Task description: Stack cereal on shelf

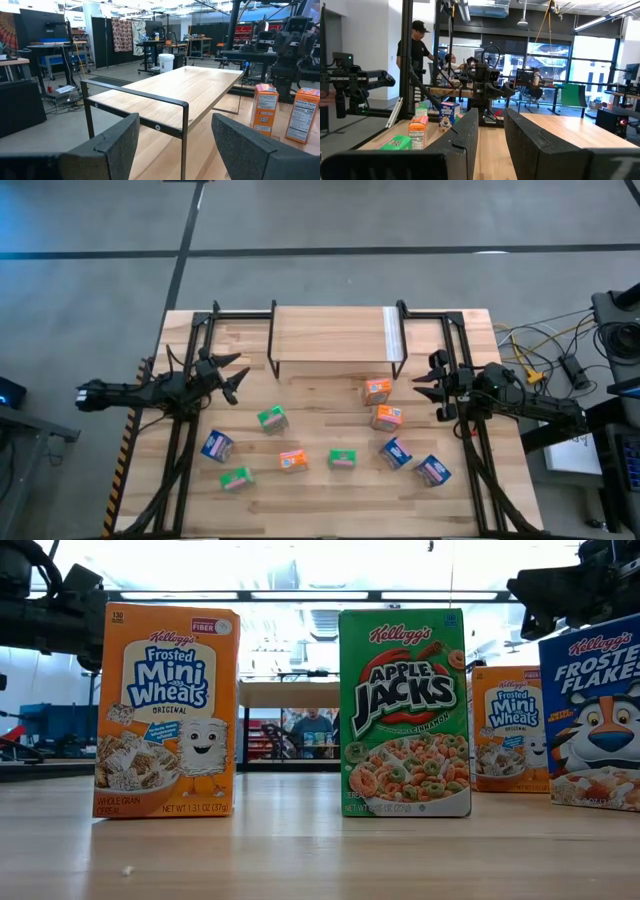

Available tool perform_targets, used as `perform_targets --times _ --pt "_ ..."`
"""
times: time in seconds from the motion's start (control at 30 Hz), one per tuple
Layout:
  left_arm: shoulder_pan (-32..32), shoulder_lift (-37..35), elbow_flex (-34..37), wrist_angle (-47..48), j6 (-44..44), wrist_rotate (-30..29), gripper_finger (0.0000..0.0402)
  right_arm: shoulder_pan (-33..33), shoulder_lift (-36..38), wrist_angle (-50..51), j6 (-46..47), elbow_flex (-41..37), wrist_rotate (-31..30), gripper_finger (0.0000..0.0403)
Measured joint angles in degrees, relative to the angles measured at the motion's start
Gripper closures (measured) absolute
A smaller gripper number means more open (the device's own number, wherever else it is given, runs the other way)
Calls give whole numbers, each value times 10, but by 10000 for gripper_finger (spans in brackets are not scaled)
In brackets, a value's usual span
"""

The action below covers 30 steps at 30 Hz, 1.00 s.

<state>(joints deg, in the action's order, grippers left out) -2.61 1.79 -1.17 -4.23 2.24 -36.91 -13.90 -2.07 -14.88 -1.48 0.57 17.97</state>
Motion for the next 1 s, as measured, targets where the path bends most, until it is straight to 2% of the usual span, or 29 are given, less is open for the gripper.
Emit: perform_targets --times 0.1,0.2,0.3,0.53,0.83,0.93,1.0 --pt "0 0 0 0 0 0 168 0 0 -4 1 0 0 319" --pt "0 0 0 -4 -15 1 168 0 0 -15 44 0 0 319" --pt "0 0 0 -30 -140 27 168 0 0 -44 86 0 0 319" --pt "1 0 0 -129 -261 32 168 0 0 -109 112 0 -1 319" --pt "1 0 0 -174 -250 34 168 0 0 -128 117 0 -141 319" --pt "1 1 0 -172 -249 30 168 0 0 -125 146 0 -165 319" --pt "1 2 0 -172 -237 7 168 0 0 -128 161 0 -181 319"
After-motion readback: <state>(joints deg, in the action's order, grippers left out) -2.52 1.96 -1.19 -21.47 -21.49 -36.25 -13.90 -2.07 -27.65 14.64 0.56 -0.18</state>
